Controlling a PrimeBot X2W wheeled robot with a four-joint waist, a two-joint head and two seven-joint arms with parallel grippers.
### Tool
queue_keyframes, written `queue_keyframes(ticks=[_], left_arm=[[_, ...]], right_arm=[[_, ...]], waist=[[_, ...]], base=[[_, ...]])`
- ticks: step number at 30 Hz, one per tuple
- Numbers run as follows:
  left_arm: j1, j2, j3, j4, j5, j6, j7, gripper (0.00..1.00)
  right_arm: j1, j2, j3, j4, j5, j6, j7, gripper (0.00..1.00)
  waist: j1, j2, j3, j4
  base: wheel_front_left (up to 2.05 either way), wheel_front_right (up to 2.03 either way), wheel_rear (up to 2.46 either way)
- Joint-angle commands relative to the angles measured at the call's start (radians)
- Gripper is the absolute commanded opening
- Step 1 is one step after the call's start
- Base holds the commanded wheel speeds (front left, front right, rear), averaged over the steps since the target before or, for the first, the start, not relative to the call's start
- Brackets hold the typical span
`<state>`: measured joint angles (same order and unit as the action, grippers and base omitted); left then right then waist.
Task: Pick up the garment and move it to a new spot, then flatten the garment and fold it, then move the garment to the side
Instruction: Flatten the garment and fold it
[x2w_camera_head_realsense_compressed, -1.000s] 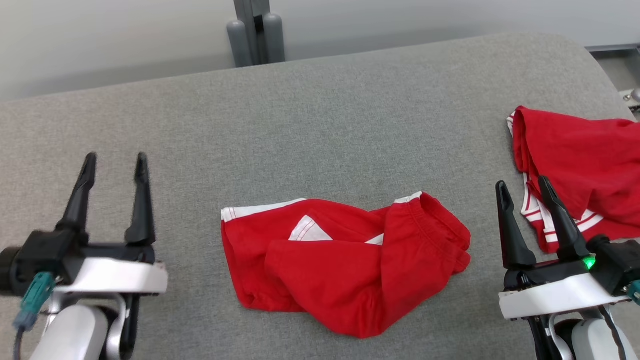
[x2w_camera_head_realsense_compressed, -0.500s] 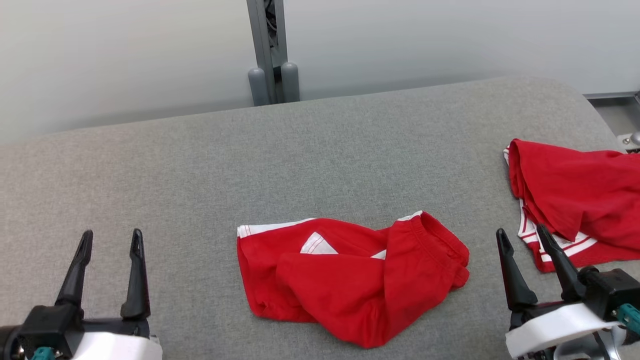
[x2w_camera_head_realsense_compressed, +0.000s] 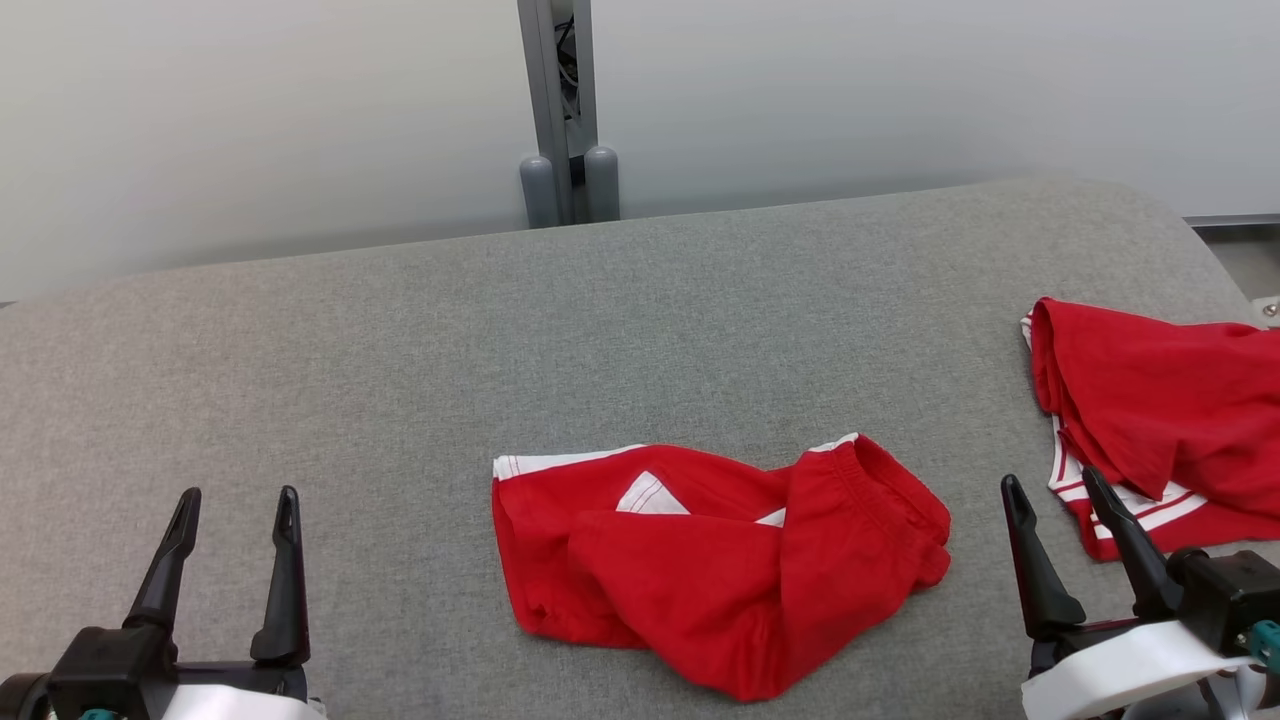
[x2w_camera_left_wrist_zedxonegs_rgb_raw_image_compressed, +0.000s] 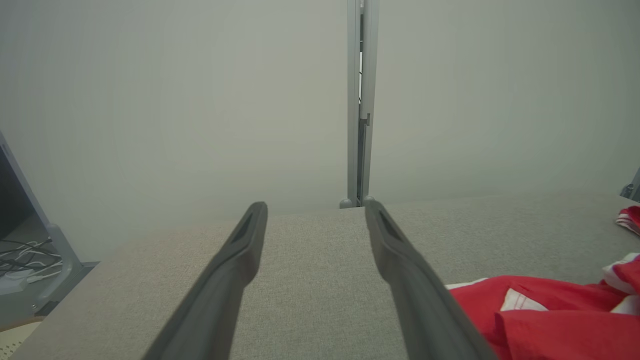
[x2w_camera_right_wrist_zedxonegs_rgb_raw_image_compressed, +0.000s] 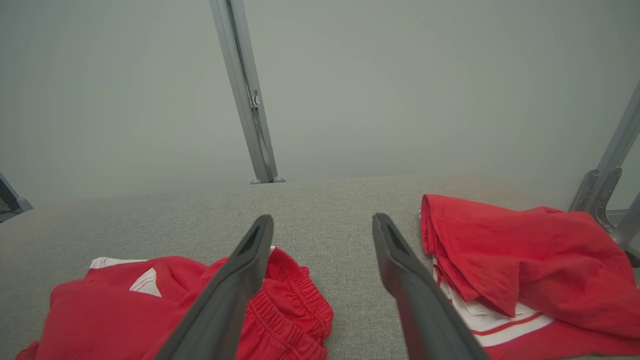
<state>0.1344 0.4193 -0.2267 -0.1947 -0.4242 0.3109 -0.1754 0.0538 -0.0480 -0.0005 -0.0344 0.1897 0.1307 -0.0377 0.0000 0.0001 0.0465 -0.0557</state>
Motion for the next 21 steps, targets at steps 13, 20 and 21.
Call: queue_keyframes(ticks=[13, 20, 21], left_arm=[[-0.062, -0.018, -0.030, -0.008, 0.003, -0.002, 0.005, 1.00], [-0.108, -0.047, -0.078, 0.024, 0.013, -0.018, 0.011, 1.00], [-0.112, -0.051, -0.084, 0.030, 0.011, -0.021, 0.008, 1.00]], right_arm=[[-0.017, -0.005, 0.000, 0.003, 0.052, 0.000, 0.048, 1.00], [-0.080, -0.060, 0.075, 0.114, 0.134, 0.000, 0.144, 1.00], [-0.093, -0.068, 0.085, 0.133, 0.146, 0.000, 0.147, 1.00]], waist=[[0.0000, -0.0001, 0.028, 0.040], [0.0000, -0.0001, 0.066, 0.112], [0.0000, -0.0001, 0.073, 0.124]], base=[[0.00, 0.00, 0.00], [0.00, 0.00, 0.00], [0.00, 0.00, 0.00]])
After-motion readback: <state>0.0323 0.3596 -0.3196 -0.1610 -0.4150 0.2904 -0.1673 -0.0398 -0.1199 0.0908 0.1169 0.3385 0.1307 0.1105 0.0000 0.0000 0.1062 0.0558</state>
